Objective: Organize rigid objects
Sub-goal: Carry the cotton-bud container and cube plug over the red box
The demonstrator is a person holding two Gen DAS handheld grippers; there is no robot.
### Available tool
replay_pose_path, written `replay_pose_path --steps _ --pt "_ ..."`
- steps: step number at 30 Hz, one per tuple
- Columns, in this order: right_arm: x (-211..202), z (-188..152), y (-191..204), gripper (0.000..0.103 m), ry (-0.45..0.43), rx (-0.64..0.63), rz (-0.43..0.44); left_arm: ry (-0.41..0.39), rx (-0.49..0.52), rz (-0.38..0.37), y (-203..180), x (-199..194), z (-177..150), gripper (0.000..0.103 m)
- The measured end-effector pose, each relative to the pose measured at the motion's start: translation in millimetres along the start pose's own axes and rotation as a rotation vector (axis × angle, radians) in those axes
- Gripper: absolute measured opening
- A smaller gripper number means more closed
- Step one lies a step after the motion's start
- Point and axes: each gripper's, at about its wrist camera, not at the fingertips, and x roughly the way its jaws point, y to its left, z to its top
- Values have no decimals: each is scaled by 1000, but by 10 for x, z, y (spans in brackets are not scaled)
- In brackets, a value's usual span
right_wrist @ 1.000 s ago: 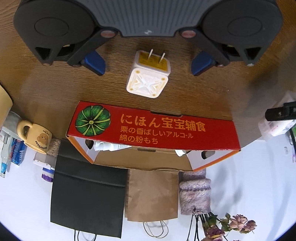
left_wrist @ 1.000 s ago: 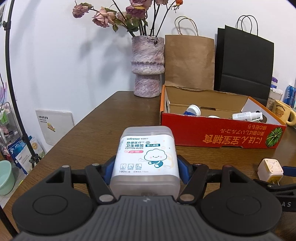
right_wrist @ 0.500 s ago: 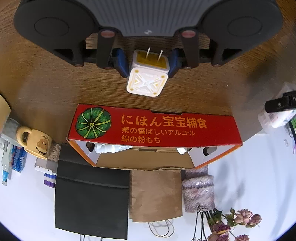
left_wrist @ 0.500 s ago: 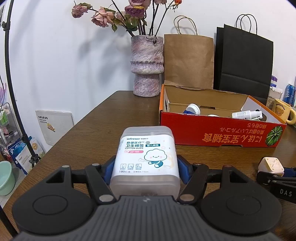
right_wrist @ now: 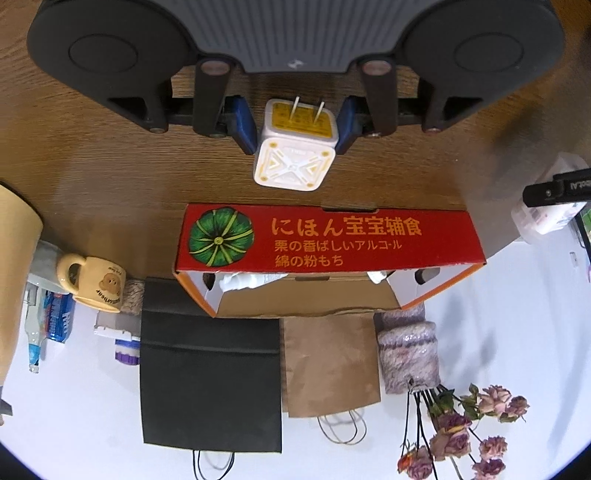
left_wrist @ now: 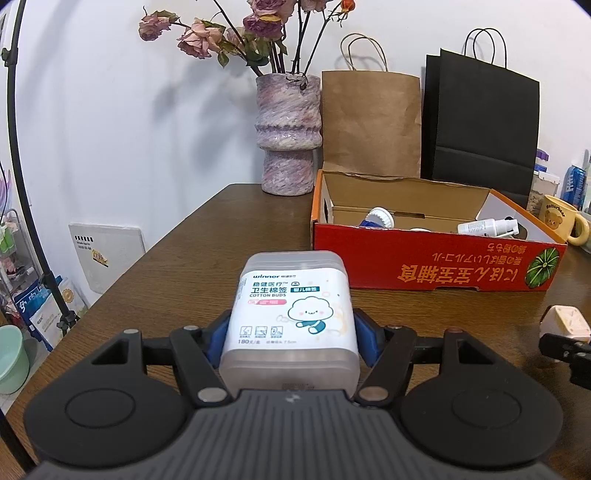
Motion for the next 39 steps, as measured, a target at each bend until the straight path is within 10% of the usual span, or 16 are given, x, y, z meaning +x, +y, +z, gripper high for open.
replay_pose_path --steps 39 --pt "-565 114 -110 44 -169 -48 31 -108 38 -119 -615 -598 164 67"
